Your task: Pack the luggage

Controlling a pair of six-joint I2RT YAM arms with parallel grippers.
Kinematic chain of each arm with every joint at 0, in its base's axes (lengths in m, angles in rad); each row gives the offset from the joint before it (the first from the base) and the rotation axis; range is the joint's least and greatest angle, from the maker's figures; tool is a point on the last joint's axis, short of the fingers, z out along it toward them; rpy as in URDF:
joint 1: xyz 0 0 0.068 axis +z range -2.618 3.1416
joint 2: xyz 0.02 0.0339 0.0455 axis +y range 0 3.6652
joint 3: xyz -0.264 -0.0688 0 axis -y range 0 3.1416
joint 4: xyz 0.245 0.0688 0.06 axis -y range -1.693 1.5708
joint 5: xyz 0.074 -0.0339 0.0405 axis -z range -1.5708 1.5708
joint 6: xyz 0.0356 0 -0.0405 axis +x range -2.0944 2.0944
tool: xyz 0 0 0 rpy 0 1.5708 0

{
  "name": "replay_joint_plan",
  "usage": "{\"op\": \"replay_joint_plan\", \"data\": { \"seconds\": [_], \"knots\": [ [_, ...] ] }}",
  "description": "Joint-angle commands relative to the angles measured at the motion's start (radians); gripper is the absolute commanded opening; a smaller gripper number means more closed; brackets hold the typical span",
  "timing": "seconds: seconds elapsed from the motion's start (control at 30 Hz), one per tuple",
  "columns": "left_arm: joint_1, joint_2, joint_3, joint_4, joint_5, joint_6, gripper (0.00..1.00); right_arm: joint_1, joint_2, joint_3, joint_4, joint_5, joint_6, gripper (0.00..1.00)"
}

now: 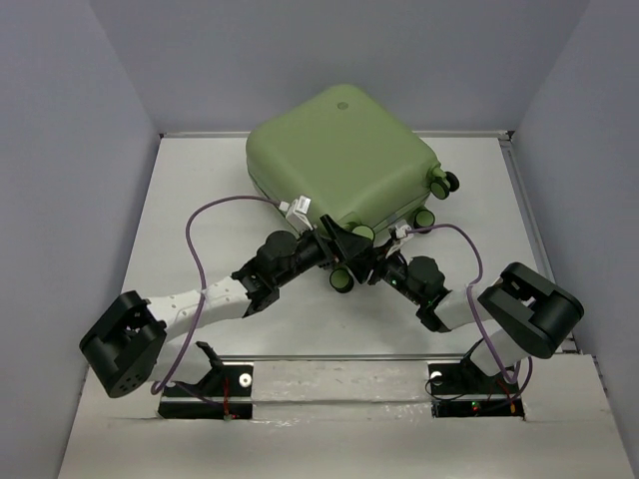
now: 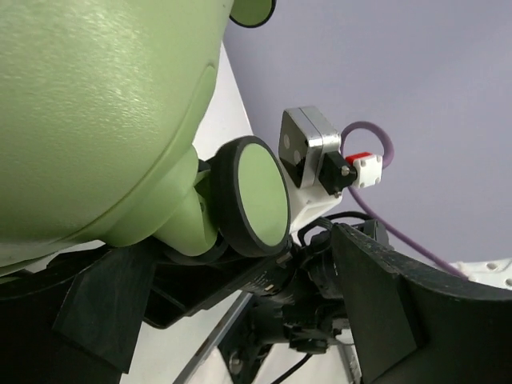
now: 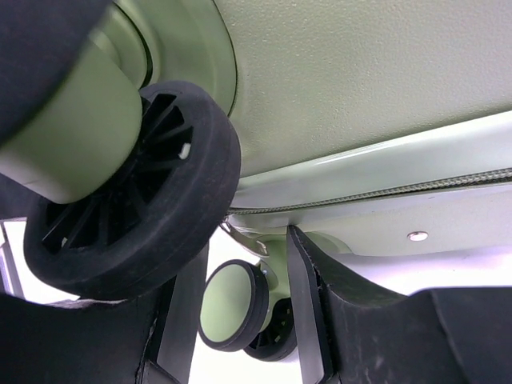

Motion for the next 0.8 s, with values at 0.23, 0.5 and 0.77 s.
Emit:
{"op": "replay_joint_plan", "data": {
  "seconds": [0.23, 0.5, 0.77],
  "knots": [
    [-0.030, 0.044, -0.019, 0.234, -0.100, -0.174, 0.87, 0.002, -0.024, 0.007, 0.144, 0.035, -0.035, 0.49],
    [-0.040, 0.056, -0.051, 0.316, -0.157, -0.233, 0.80, 0.012, -0.009, -0.004, 0.155, 0.035, -0.028, 0.49],
    [-0.042, 0.073, -0.039, 0.329, -0.138, -0.231, 0.49, 0.012, -0.007, -0.034, 0.153, 0.040, -0.023, 0.55]
  ]
}}
